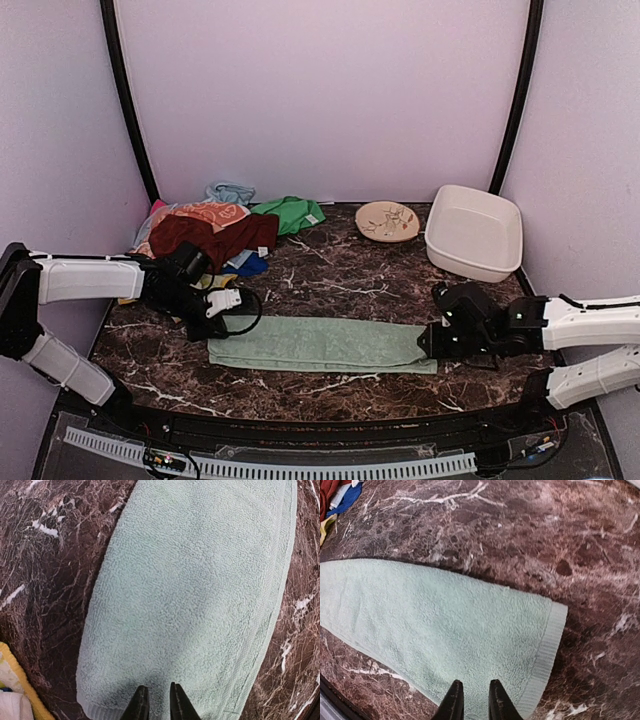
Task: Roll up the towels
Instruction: Smooth out the towel at the center of the board.
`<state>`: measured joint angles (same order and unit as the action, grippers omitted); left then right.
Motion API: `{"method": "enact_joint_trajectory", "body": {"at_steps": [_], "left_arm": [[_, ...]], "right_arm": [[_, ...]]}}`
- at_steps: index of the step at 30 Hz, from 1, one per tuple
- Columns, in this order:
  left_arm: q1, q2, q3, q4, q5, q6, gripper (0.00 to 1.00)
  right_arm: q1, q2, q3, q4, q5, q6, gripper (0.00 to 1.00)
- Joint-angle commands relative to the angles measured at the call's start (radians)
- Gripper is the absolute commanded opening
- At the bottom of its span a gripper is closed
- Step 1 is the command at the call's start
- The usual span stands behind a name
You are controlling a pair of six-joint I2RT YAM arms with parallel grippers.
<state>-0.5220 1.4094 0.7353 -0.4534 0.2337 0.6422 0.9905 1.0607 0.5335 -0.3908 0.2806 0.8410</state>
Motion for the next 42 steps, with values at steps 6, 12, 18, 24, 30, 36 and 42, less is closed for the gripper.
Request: {"method": "enact_joint_trajectory", "body": {"at_steps": [6,12,18,24,30,36,42], "left_arm": [[-0.006,-0.045,-0.068,0.05,-0.015,0.015,0.17],[-0.006,-0.072,-0.03,0.007,0.008,0.007,0.17],[-0.006,-0.119,0.119,-0.101,0.098,-0.022,0.16],[-0.006,-0.061,0.06,-0.007,0.082,-0.044,0.15],[-0.005,0.004,-0.044,0.05,-0.007,-0.019,0.13],[-0.006,-0.028,-0.134,0.099,-0.061,0.023,0.13],[-0.005,-0.038,-0.139,0.103,-0.059,0.017,0.2]], "right_arm": [[0.008,-0.222,-0.203,-0.043,-0.089,0.176,0.16],[0.008,-0.247,-0.145,-0.137,-0.067,0.173,0.16],[0.007,-0.163,0.125,-0.232,0.01,0.087,0.19],[-0.033,0.028,0.106,-0.013,-0.07,0.095,0.14],[-0.06,0.092,-0.089,0.164,-0.193,0.196,0.1],[-0.103,0.003,-0.132,0.076,-0.163,0.196,0.1],[-0.134,-0.009,-0.005,-0.073,-0.121,0.089,0.2]]}}
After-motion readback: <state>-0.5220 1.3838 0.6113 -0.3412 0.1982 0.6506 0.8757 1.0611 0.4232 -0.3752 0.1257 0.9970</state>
